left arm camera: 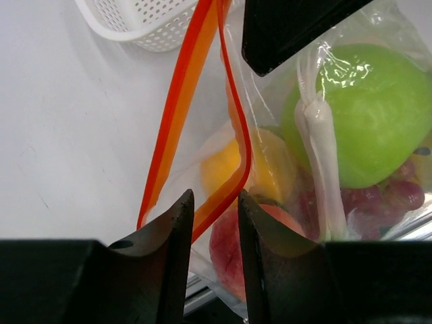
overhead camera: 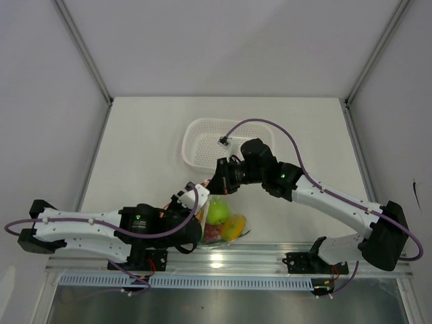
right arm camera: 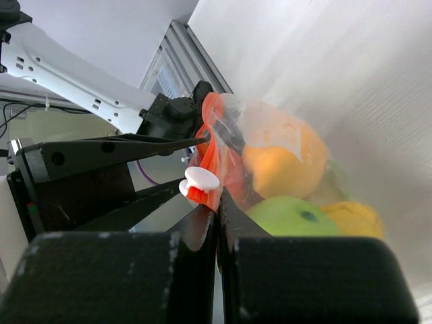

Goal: Place the food in the zip-top bag and seal the zipper
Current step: Zip the zipper food storage bag at the center of the board.

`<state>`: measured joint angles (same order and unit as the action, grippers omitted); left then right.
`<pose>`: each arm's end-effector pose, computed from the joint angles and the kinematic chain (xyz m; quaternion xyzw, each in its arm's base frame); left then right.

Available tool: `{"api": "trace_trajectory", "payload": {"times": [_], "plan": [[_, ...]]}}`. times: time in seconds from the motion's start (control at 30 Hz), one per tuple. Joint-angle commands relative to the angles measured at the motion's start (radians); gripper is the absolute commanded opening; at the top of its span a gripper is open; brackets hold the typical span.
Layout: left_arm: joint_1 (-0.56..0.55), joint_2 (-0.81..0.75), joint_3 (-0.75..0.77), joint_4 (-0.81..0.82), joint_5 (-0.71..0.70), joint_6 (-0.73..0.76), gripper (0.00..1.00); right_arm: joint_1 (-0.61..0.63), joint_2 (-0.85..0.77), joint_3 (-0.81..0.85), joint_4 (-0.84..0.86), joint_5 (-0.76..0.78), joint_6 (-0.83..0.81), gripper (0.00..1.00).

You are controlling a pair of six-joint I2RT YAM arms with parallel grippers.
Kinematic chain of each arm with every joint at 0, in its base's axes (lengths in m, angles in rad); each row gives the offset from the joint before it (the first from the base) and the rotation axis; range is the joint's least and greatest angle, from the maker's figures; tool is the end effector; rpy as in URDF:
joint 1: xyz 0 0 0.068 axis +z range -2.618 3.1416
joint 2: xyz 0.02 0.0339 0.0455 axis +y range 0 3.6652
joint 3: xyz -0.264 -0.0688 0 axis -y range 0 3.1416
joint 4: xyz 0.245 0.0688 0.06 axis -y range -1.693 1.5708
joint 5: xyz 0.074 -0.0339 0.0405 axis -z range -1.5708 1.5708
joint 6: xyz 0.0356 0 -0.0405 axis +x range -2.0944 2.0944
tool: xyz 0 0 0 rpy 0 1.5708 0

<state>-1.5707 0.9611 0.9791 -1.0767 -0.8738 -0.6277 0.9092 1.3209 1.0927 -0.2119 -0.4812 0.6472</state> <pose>0.0273 -0.1602 0.3099 0.3027 0.8296 -0.0185 0.4689 0.1728 0.2487 0.3273 -0.2337 0.7964 0.5085 0.2293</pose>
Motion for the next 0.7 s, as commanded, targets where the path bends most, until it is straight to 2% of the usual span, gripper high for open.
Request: {"api": "trace_trajectory", "payload": {"times": [0.0,0.17,0.27,0.4,0.53,0.57,0.6,0.67], "plan": [[-0.008,-0.013,0.013,-0.037,-0.053,-0.059,0.35,0.008,-0.046,0.018,0.055,0.006,0.014,0.0],[0.018,-0.087,0.001,-0.031,-0.059,-0.014,0.18,0.019,-0.043,0.021,0.055,0.0,0.003,0.0],[0.081,-0.182,-0.025,0.018,-0.015,0.07,0.01,0.025,-0.045,0.019,0.06,-0.022,-0.012,0.0],[0.178,-0.332,-0.071,0.212,0.158,0.253,0.01,0.028,-0.042,0.013,0.066,-0.085,-0.041,0.0],[0.258,-0.401,-0.059,0.271,0.378,0.365,0.01,0.028,-0.043,0.012,0.063,-0.123,-0.07,0.0],[0.264,-0.389,-0.056,0.268,0.4,0.388,0.07,0.028,-0.04,0.012,0.063,-0.131,-0.075,0.0],[0.264,-0.384,-0.042,0.261,0.412,0.391,0.33,0.03,-0.04,0.012,0.06,-0.152,-0.083,0.0],[0.264,-0.386,-0.043,0.273,0.433,0.401,0.6,0.028,-0.034,0.012,0.055,-0.161,-0.096,0.0]]}}
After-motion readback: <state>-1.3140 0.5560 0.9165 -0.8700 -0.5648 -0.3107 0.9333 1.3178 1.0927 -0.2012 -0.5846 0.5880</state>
